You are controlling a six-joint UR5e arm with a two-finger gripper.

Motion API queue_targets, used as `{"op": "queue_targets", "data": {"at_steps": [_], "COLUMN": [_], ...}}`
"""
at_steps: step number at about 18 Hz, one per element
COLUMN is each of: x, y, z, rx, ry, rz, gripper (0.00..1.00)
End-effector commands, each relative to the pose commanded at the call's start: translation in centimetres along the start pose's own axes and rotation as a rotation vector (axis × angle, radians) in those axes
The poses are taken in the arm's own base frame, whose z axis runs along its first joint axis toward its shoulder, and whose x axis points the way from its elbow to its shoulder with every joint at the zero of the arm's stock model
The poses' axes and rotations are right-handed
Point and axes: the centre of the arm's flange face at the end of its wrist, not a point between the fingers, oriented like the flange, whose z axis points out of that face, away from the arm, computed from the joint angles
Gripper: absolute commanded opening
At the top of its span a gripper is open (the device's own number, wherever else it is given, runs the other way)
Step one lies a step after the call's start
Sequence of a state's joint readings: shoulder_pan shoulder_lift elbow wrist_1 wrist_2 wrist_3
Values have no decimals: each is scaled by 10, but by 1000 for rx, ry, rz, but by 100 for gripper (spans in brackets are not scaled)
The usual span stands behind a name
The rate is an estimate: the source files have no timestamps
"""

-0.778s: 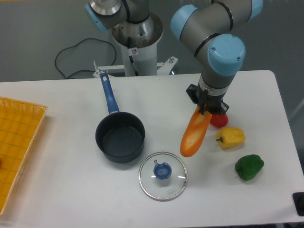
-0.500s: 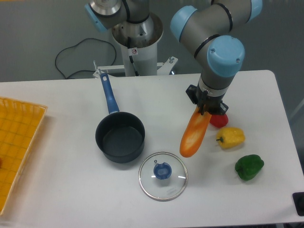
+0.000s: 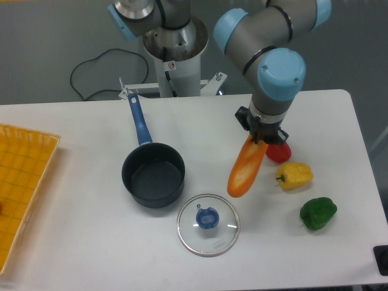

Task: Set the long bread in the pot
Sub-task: 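Lift the held orange bread loaf and move it toward the saucepan, then carry the bread over the saucepan, tilting it end-down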

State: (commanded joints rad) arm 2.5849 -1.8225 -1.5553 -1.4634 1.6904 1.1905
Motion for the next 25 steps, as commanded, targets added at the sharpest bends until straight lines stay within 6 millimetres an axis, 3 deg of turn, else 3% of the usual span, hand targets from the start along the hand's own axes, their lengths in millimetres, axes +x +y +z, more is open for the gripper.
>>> {"op": "queue_targets", "data": {"at_steps": [5, 8, 11, 17, 25], "x": [59, 95, 119, 153, 164], "y": [-33, -68, -87, -109, -122], "z": [15, 20, 25, 42, 70], "rx": [-44, -72, -91, -154, -227], "ry": [10, -1, -8, -21, -13], "rz": [25, 21, 15, 31, 51], "gripper": [12, 12, 12, 12, 13]}}
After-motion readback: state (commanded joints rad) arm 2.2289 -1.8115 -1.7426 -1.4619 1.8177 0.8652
